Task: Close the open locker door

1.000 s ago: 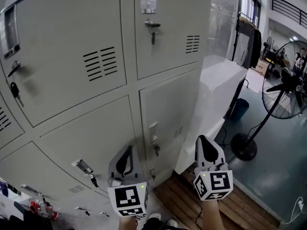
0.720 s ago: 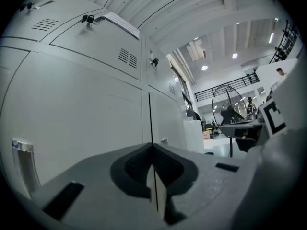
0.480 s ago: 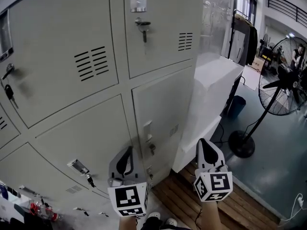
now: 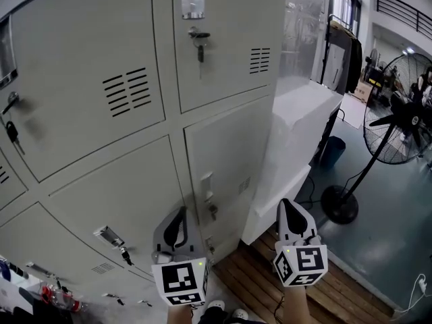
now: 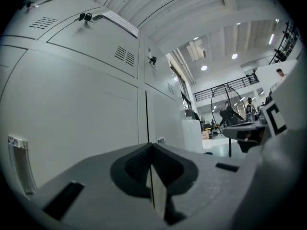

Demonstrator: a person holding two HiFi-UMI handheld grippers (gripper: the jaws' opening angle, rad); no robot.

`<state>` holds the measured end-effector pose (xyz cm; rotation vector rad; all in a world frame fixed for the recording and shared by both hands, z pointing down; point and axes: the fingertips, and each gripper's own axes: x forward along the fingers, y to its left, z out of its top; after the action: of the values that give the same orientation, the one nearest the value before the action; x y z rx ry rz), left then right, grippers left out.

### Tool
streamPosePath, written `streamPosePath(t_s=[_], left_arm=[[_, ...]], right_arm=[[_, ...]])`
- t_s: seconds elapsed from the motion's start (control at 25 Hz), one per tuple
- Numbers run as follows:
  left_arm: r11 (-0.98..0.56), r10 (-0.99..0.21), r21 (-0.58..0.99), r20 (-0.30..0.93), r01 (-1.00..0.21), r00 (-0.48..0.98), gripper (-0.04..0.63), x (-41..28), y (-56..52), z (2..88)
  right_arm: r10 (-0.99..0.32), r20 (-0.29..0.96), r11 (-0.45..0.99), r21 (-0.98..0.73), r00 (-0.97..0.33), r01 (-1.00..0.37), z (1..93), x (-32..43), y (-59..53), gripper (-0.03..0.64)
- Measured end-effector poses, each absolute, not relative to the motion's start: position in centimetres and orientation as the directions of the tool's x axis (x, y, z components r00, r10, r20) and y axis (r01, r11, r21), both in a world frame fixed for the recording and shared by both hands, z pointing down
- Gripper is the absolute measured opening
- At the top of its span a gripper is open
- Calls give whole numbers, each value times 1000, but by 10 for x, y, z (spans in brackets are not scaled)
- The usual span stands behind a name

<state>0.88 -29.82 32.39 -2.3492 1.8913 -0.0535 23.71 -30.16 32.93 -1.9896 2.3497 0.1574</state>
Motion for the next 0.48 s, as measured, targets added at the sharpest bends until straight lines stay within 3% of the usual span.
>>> streamPosePath(t_s=[0.48], left_arm=[[-221,-972,-114,-55,-969,228,-2,14,-300,323]], right_arm=[[-981,-109,156,36,-159,-987,330,239,-300,18]])
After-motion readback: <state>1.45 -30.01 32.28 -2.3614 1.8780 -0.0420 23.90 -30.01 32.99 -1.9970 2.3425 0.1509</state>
